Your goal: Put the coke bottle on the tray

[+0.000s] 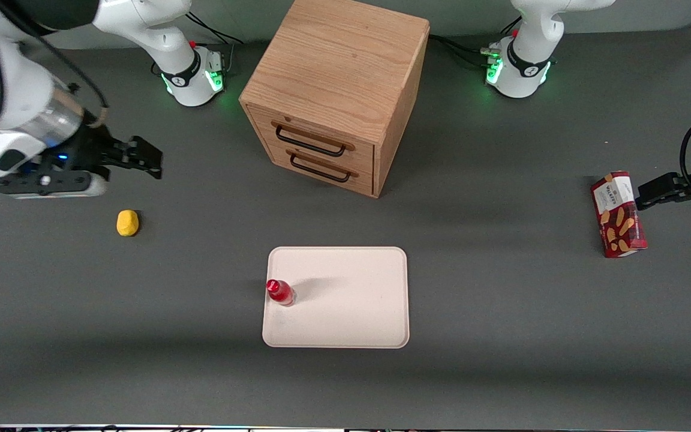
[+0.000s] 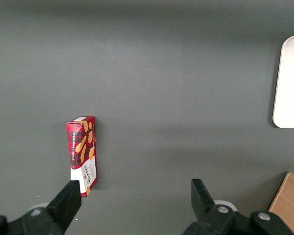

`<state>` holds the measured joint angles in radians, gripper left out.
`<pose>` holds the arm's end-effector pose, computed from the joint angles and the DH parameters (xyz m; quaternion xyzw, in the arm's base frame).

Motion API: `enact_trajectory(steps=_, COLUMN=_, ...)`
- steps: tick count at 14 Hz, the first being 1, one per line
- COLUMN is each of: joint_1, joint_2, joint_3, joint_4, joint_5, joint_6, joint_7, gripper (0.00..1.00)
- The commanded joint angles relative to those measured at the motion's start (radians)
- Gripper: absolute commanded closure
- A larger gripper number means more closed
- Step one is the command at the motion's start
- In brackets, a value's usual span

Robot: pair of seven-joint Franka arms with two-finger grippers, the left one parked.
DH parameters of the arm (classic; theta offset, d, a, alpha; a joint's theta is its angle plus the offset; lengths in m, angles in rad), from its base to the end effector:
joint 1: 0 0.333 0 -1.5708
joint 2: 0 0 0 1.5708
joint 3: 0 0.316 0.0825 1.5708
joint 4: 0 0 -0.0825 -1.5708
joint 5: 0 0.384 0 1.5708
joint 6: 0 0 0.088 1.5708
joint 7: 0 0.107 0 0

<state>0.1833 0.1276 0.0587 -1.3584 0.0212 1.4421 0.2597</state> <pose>0.5639 0.1391 0.6401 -0.9996 0.0079 0.0247 0.0084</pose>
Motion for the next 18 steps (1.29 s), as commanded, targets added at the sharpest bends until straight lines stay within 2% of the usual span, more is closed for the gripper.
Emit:
enact_trajectory(steps=1, joint_1=-0.132, joint_2=-0.049, joint_3=0.038, joint_4=-0.048, joint_5=-0.020, joint_6=-0.019, joint_7=-0.129, gripper=0.00)
enact_trajectory(steps=3, joint_1=-0.163, joint_2=-0.069, joint_3=0.001, joint_4=-0.073, joint_5=-0.023, joint_6=-0.019, joint_7=-0.224, gripper=0.00)
enact_trajectory(steps=6, joint_1=-0.154, joint_2=-0.100, joint_3=-0.082, joint_4=-0.119, joint_5=-0.020, joint_6=0.009, joint_7=-0.283, gripper=0.00)
enact_trajectory(steps=8, joint_1=-0.134, joint_2=-0.178, joint_3=-0.120, joint_4=-0.241, joint_5=-0.020, joint_6=0.096, joint_7=-0.318, gripper=0.00)
enact_trajectory(steps=12, joint_1=-0.136, joint_2=-0.209, joint_3=-0.128, joint_4=-0.306, joint_5=-0.018, joint_6=0.159, joint_7=-0.323, gripper=0.00)
enact_trajectory(steps=18, joint_1=-0.185, joint_2=-0.126, joint_3=-0.123, joint_4=-0.249, joint_5=-0.013, joint_6=0.213, joint_7=-0.390, gripper=0.00)
